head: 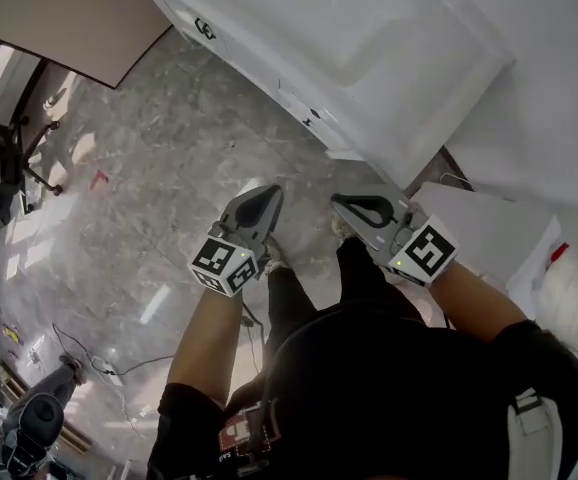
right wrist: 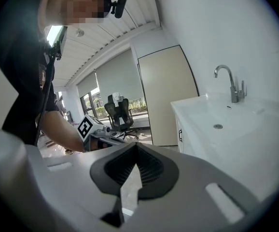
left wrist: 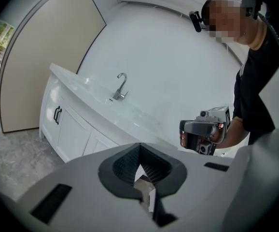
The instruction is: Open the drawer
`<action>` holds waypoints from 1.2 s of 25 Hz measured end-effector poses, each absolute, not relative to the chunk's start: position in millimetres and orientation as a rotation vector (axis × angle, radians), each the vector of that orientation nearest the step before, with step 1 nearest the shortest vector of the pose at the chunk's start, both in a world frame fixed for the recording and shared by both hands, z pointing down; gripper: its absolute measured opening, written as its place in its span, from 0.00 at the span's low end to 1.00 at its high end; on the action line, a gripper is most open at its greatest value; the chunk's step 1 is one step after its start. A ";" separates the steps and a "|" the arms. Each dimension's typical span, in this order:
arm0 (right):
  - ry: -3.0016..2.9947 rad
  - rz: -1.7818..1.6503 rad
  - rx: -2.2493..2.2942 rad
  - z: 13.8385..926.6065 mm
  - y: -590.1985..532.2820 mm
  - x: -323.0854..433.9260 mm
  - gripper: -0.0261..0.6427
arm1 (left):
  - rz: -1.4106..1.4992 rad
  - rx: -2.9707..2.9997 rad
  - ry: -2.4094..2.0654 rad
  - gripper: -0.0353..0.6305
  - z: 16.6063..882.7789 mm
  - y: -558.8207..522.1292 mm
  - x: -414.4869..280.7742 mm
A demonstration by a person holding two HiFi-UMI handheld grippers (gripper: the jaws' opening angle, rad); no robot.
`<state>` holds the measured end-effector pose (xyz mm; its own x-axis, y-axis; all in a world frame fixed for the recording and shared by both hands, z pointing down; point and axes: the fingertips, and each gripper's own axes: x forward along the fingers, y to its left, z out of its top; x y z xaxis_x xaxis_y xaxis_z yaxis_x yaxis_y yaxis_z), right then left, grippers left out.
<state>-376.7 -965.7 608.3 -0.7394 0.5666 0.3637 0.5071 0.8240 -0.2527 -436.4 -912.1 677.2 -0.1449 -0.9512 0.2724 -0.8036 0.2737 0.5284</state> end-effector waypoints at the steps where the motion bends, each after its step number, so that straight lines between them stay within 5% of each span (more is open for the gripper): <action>1: -2.568 0.210 -0.786 622.6 -964.9 -375.7 0.04 | -0.349 1.563 -1.990 0.04 692.6 -913.2 -436.5; 21: -2.499 0.249 -0.606 851.1 -1003.7 -346.2 0.04 | -0.377 1.505 -1.902 0.04 926.4 -1012.9 -481.5; 30: -2.481 0.280 -0.554 888.1 -1028.8 -343.6 0.04 | -0.381 1.498 -1.850 0.33 976.1 -1071.9 -516.4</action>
